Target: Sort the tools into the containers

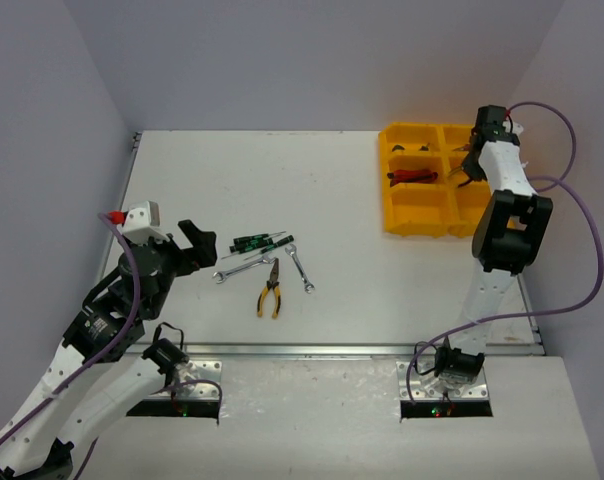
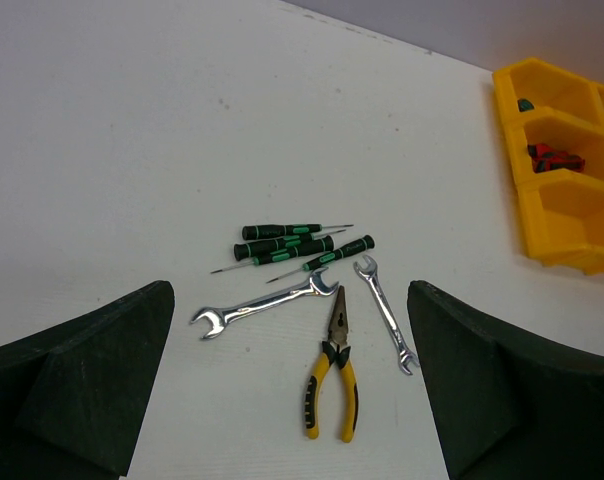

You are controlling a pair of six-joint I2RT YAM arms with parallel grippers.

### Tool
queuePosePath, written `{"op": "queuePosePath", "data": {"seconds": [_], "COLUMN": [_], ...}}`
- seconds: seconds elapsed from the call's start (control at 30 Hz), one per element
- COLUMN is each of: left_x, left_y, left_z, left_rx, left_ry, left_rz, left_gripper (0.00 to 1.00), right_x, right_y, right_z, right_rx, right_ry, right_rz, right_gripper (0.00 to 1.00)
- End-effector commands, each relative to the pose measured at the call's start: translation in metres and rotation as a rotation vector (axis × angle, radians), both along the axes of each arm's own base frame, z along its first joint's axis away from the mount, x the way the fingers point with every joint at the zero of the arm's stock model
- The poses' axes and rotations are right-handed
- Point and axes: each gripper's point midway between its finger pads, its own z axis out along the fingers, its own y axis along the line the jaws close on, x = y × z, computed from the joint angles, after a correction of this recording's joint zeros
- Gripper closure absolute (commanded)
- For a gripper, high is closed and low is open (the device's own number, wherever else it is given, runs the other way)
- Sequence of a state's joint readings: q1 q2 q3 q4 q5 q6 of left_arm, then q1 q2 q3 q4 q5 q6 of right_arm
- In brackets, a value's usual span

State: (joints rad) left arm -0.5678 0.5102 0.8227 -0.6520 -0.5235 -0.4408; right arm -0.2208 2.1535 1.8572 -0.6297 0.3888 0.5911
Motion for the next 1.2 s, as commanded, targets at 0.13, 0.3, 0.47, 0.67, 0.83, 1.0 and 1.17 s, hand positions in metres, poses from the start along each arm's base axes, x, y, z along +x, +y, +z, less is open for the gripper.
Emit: {"op": "queuePosePath", "data": {"seconds": [0.13, 0.3, 0.47, 0.67, 0.83, 1.0, 1.17], "left_x": [0.003, 0.003, 0.003, 0.004, 0.005, 0.007, 0.009], "left_y": [-0.003, -0.003, -0.003, -0.003, -0.002, 0.000, 0.008], "left_z": [0.011, 0.011, 0.012, 0.011, 0.008, 0.005, 0.003], "left_rx": [-0.013, -0.015, -0.015, -0.012, -0.003, 0.007, 0.017], "left_ry": [-0.045, -0.047, -0.048, -0.044, -0.033, -0.020, -0.007], "left_rz": [-0.013, -0.012, -0.011, -0.008, -0.001, 0.020, 0.066], "left_gripper": [0.00, 0.00, 0.00, 0.00, 0.00, 0.00, 0.00], "right_x": [0.019, 0.019, 0.019, 0.029, 0.022, -0.015, -0.087], "right_y": [-0.019, -0.020, -0.020, 0.026, 0.084, 0.177, 0.293], "right_z": [0.046, 0.047, 0.048, 0.067, 0.120, 0.157, 0.109], "right_rx": [-0.093, -0.100, -0.098, 0.028, -0.002, -0.074, -0.037], "right_ry": [-0.121, -0.117, -0.113, -0.176, -0.274, -0.291, -0.195], "right_rz": [-0.044, -0.045, -0.035, 0.130, 0.279, 0.461, 0.710], "right_gripper": [0.80, 0.39, 0.27, 0.12, 0.01, 0.01, 0.01]}}
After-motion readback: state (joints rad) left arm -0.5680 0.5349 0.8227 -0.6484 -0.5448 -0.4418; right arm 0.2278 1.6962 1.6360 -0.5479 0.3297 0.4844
